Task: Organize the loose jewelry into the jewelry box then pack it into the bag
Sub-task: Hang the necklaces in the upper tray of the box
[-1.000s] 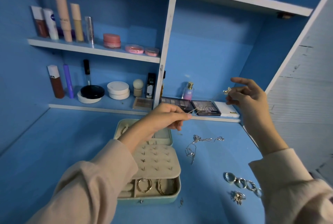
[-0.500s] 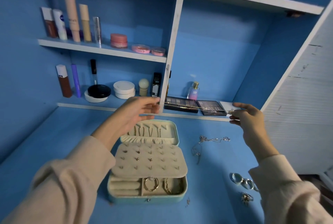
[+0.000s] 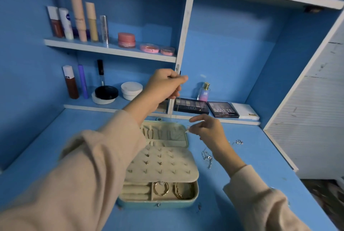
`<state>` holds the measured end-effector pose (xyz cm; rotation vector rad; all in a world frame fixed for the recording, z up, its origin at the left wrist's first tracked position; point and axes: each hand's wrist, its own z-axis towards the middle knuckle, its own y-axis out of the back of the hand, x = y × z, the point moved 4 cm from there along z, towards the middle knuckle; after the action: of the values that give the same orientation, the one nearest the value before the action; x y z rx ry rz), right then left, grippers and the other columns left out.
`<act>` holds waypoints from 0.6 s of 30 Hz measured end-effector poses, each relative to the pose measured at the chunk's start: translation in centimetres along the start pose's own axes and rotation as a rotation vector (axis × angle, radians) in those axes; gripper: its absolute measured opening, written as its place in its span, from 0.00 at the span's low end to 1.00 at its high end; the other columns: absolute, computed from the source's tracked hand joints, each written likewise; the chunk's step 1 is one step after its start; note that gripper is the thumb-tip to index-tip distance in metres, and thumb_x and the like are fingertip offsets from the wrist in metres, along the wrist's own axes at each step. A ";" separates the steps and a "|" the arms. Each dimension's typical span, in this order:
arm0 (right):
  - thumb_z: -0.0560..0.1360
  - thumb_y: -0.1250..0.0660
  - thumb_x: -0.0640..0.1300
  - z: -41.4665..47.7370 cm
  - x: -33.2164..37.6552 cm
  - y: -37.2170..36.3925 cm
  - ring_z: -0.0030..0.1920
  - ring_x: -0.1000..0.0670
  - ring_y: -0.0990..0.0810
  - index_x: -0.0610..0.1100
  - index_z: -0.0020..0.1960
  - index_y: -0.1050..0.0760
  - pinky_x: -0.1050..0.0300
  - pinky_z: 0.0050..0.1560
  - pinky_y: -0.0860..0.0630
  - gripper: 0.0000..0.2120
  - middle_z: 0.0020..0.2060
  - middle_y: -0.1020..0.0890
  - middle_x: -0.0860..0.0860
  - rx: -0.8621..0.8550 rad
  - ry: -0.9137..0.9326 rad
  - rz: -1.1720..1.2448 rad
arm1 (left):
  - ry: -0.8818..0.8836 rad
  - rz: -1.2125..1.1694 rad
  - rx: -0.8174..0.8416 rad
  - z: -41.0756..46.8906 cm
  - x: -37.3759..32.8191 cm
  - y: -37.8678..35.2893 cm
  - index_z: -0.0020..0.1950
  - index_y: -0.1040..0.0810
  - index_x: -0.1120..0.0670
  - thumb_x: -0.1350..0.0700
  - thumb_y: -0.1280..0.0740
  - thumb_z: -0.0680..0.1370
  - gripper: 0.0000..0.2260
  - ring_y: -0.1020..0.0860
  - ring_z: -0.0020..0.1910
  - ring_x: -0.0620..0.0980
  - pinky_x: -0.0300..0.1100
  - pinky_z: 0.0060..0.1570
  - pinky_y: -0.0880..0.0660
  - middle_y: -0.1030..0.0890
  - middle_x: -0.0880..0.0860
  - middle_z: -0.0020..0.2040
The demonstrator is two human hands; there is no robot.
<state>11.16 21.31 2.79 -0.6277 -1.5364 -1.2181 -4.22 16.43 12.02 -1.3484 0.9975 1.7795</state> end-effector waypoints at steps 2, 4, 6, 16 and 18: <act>0.71 0.33 0.33 0.0 -0.1 -1.1 0.32 0.54 0.25 0.46 0.44 0.24 0.65 0.29 0.32 0.08 0.35 0.17 0.45 -0.004 0.029 -0.078 | -0.002 0.050 0.016 0.0 0.0 -0.5 0.40 0.24 0.55 0.55 0.32 0.77 0.07 0.27 0.28 0.44 0.36 0.33 0.25 0.24 0.50 0.32; 0.72 0.35 0.33 0.1 -0.2 -1.9 0.27 0.60 0.27 0.47 0.46 0.25 0.70 0.25 0.35 0.09 0.37 0.16 0.44 0.033 0.077 -0.216 | 0.009 0.090 0.049 -0.2 0.2 -1.0 0.41 0.24 0.55 0.55 0.32 0.77 0.07 0.28 0.28 0.45 0.36 0.34 0.25 0.24 0.50 0.32; 0.72 0.34 0.35 0.3 -0.1 -2.0 0.29 0.60 0.27 0.48 0.49 0.25 0.71 0.28 0.33 0.10 0.41 0.16 0.48 0.061 0.120 -0.331 | 0.014 0.151 0.107 -0.4 0.6 -1.4 0.41 0.23 0.55 0.55 0.31 0.77 0.06 0.28 0.29 0.45 0.37 0.34 0.25 0.24 0.50 0.33; 0.73 0.32 0.35 1.3 2.5 0.0 0.29 0.49 0.31 0.43 0.55 0.31 0.59 0.30 0.36 0.13 0.36 0.19 0.45 0.135 -0.017 0.361 | 0.049 0.313 0.250 -0.9 3.3 -1.2 0.48 0.19 0.56 0.54 0.32 0.76 0.06 0.30 0.29 0.44 0.35 0.31 0.29 0.24 0.48 0.33; 0.74 0.33 0.37 1.5 2.3 -0.2 0.29 0.50 0.34 0.41 0.53 0.25 0.60 0.31 0.37 0.08 0.29 0.24 0.49 0.194 -0.004 0.294 | 0.049 0.307 0.272 -0.9 3.6 -1.0 0.47 0.19 0.55 0.54 0.31 0.76 0.05 0.30 0.28 0.44 0.35 0.30 0.29 0.24 0.49 0.33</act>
<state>9.62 22.20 4.92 -0.6984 -1.4832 -0.8360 -3.75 16.40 8.25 -1.1185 1.4800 1.7529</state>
